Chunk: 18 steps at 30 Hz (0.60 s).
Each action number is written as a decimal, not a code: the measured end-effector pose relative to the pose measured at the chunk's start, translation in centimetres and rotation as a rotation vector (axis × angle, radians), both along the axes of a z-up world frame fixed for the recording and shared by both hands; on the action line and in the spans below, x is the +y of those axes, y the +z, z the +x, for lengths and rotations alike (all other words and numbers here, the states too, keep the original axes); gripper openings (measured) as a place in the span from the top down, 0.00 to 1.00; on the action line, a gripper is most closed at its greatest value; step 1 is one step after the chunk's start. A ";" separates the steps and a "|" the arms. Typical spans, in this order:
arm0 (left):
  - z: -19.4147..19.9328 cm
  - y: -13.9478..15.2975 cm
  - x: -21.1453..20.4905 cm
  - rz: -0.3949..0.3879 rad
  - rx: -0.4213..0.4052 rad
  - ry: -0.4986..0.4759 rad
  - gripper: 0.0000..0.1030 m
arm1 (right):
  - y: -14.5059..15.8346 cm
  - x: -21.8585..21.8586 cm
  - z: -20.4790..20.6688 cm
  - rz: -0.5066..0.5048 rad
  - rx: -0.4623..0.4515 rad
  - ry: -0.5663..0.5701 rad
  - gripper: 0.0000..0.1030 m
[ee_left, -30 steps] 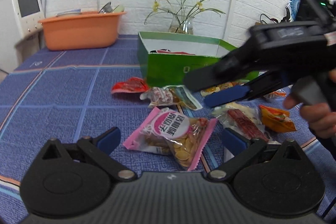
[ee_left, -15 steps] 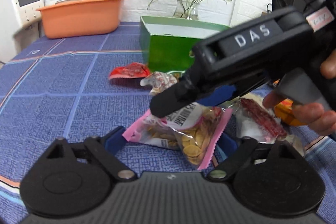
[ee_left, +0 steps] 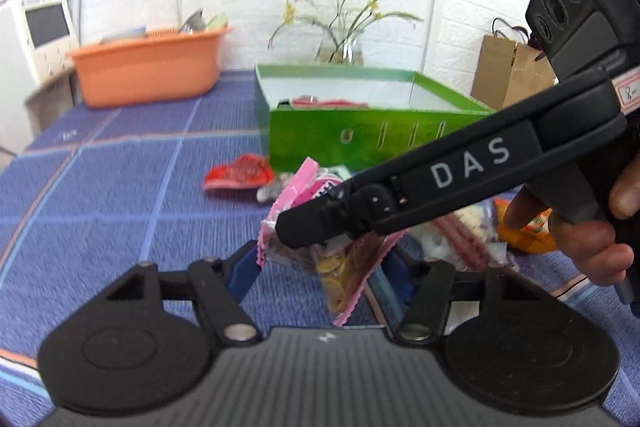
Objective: Organize snacks
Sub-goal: 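Grasp the pink snack bag with the right gripper, then carry the pink bag into the green box and open the right gripper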
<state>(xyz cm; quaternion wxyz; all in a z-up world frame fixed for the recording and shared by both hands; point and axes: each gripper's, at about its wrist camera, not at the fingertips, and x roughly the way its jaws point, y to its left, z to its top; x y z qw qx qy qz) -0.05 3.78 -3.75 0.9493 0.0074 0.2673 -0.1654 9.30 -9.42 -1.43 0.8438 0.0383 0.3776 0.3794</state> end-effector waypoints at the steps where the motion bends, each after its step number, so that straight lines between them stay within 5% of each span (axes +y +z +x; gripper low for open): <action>1: -0.1 0.3 -0.1 0.005 -0.011 -0.001 0.38 | 0.3 -0.1 -0.1 0.008 -0.013 -0.006 0.27; 18: 4.4 7.3 -5.3 0.080 -0.229 -0.097 0.38 | 7.3 -5.8 1.6 0.100 -0.229 -0.161 0.28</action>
